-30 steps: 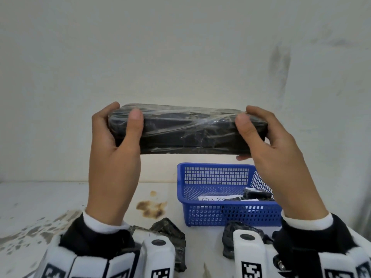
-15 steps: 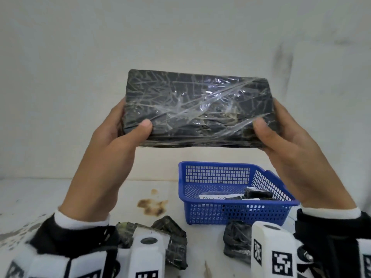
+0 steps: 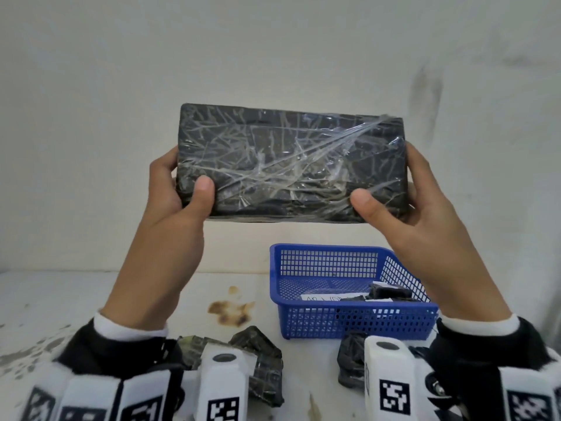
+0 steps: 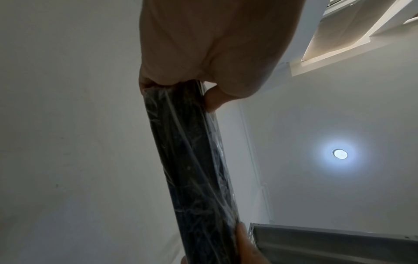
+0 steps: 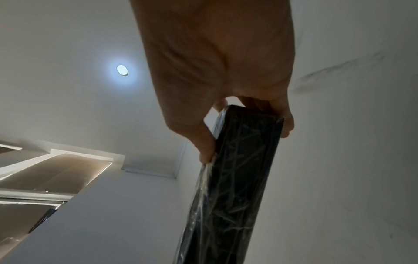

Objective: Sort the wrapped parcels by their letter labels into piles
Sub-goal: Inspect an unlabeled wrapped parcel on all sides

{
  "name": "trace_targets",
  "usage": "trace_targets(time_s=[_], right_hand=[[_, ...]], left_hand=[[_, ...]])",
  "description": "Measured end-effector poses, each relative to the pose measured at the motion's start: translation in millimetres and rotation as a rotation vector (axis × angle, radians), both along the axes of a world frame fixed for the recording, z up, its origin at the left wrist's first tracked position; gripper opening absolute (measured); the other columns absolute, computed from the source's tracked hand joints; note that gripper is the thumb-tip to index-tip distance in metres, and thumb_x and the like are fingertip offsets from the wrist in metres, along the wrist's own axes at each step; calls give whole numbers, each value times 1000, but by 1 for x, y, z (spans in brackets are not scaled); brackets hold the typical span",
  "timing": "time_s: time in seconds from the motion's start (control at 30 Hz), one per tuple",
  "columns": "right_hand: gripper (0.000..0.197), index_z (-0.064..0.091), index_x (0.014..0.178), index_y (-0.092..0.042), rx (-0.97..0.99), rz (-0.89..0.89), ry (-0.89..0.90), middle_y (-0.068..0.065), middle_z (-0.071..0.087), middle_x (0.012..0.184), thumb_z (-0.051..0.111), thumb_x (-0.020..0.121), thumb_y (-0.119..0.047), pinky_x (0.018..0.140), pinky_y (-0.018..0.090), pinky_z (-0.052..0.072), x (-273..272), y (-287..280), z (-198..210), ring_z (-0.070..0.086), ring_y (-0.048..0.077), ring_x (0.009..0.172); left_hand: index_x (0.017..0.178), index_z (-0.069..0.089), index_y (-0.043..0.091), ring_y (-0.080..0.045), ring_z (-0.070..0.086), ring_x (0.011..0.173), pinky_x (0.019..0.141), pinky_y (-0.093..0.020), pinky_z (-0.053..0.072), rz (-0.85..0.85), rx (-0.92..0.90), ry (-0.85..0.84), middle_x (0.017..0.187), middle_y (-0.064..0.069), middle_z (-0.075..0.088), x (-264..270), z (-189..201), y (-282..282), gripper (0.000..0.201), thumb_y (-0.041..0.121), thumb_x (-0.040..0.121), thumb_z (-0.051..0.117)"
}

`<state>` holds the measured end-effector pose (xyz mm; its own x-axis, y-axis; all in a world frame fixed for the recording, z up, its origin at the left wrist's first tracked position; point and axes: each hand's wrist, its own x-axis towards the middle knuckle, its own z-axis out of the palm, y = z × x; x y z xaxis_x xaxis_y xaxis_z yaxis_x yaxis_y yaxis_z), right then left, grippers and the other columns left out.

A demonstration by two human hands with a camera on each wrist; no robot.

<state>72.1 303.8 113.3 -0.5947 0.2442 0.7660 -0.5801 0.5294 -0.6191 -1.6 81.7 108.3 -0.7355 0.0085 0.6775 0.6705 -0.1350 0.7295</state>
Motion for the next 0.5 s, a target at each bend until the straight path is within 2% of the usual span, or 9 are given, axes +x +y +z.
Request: trace_targets(time_s=[0.07, 0.1, 0.13, 0.2, 0.23, 0.3, 0.37, 0.4, 0.5], right_hand=[[82, 37, 146, -46, 7, -41, -2, -30, 66, 119, 71, 72, -51, 92, 10, 49, 2, -3, 1, 63, -12, 107], [84, 36, 147, -46, 6, -69, -3, -34, 64, 117, 72, 71, -52, 85, 1, 46, 4, -5, 2, 61, -17, 103], [86, 35, 147, -46, 4, -94, -4, -37, 63, 116, 72, 71, -52, 80, -3, 43, 5, -6, 3, 59, -20, 101], [86, 35, 147, -46, 3, -128, -4, -37, 62, 116, 73, 70, -53, 77, -5, 41, 7, -6, 3, 59, -21, 101], [86, 35, 146, -47, 6, -143, -7, -35, 62, 117, 75, 70, -53, 78, -4, 41, 7, -6, 3, 59, -19, 103], [86, 35, 145, -47, 22, -179, -16, -30, 62, 122, 77, 70, -54, 83, 1, 43, 7, -6, 3, 60, -12, 109], [84, 37, 143, -46, 48, -207, -12, -24, 60, 126, 78, 70, -54, 90, 12, 44, 6, -7, 2, 59, -2, 115], [84, 38, 142, -45, 52, -210, -11, -24, 60, 126, 79, 69, -55, 90, 13, 43, 6, -8, 1, 59, -2, 115], [92, 35, 140, -44, 50, -217, -24, -36, 56, 115, 83, 62, -56, 78, -3, 40, 3, -13, 1, 54, -22, 101]], left_hand=[[133, 40, 32, 15, 59, 73, 61, -8, 44, -19, 1, 20, 106, 16, 63, 1, -1, 2, 37, 28, 97, 50], [131, 39, 32, 15, 61, 82, 70, -5, 44, -25, -3, 26, 107, 17, 64, 1, -1, 4, 39, 29, 95, 54], [129, 39, 32, 13, 62, 89, 77, -8, 44, -23, -11, 26, 107, 18, 64, 1, -2, 6, 40, 30, 93, 57], [126, 36, 32, 12, 62, 93, 83, -14, 45, 5, -46, 26, 108, 20, 64, 3, -3, 10, 51, 39, 83, 63], [125, 35, 33, 14, 62, 93, 82, -12, 47, 29, -74, 32, 108, 21, 63, 4, -4, 12, 60, 44, 75, 66], [122, 35, 34, 17, 61, 89, 72, -2, 45, 112, -104, 51, 104, 23, 62, 9, -5, 13, 68, 47, 67, 74], [118, 36, 33, 19, 60, 82, 63, 1, 43, 186, -110, 65, 96, 22, 62, 11, -6, 14, 70, 44, 65, 80], [117, 35, 32, 21, 59, 79, 61, 2, 41, 205, -118, 69, 93, 22, 61, 12, -6, 15, 72, 44, 64, 82], [113, 30, 29, 27, 54, 73, 59, 4, 38, 228, -146, 82, 90, 25, 55, 12, -6, 17, 78, 46, 59, 83]])
